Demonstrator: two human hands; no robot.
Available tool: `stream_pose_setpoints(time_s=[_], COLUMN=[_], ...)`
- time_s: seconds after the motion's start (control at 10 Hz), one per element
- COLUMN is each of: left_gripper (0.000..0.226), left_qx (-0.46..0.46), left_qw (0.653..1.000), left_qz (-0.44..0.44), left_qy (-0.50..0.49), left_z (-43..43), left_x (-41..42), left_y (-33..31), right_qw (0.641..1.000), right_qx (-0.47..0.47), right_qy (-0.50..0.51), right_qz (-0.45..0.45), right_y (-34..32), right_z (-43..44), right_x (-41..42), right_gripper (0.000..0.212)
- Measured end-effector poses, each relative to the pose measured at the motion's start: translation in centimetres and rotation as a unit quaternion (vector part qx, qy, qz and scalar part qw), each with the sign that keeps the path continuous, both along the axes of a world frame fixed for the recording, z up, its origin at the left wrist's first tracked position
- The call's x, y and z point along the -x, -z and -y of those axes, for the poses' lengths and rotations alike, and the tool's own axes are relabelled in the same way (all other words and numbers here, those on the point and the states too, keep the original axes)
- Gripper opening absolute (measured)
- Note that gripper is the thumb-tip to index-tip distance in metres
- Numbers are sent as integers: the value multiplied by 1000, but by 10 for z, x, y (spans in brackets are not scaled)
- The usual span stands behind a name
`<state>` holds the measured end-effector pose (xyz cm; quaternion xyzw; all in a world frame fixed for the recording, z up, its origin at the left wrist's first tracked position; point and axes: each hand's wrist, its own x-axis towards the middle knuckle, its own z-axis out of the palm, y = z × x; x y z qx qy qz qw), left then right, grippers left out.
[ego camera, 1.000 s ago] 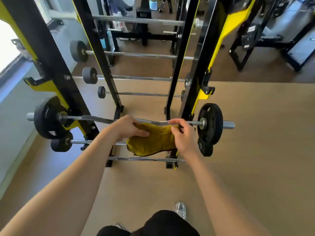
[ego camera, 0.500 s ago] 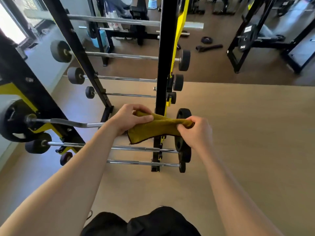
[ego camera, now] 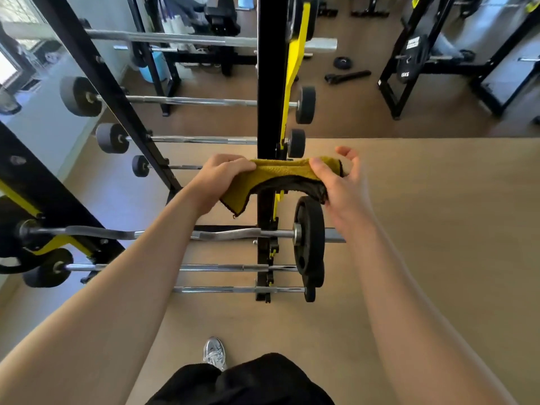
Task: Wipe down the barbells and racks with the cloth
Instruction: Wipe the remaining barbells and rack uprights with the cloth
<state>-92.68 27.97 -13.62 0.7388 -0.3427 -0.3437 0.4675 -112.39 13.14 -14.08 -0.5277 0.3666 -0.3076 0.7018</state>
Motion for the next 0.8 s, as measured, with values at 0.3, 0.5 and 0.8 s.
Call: stream_pose_setpoints(time_s=[0.3, 0.5, 0.8], left_gripper=[34, 14, 13], left_qx=[-120, -32, -13], left_qw=[961, 973, 986], left_qz=[242, 222, 157], left_qy=[-54, 57, -57], left_z=[52, 66, 65], left_x=[-19, 6, 15], left_y=[33, 37, 35], right_qw=[860, 900, 891], right_qx=[242, 293, 377], right_qy=[-98, -151, -103], right_qz=[-438, -284, -229], right_y=[21, 24, -6], right_z=[41, 20, -1], right_x=[-28, -57, -53], right_gripper=[41, 28, 24])
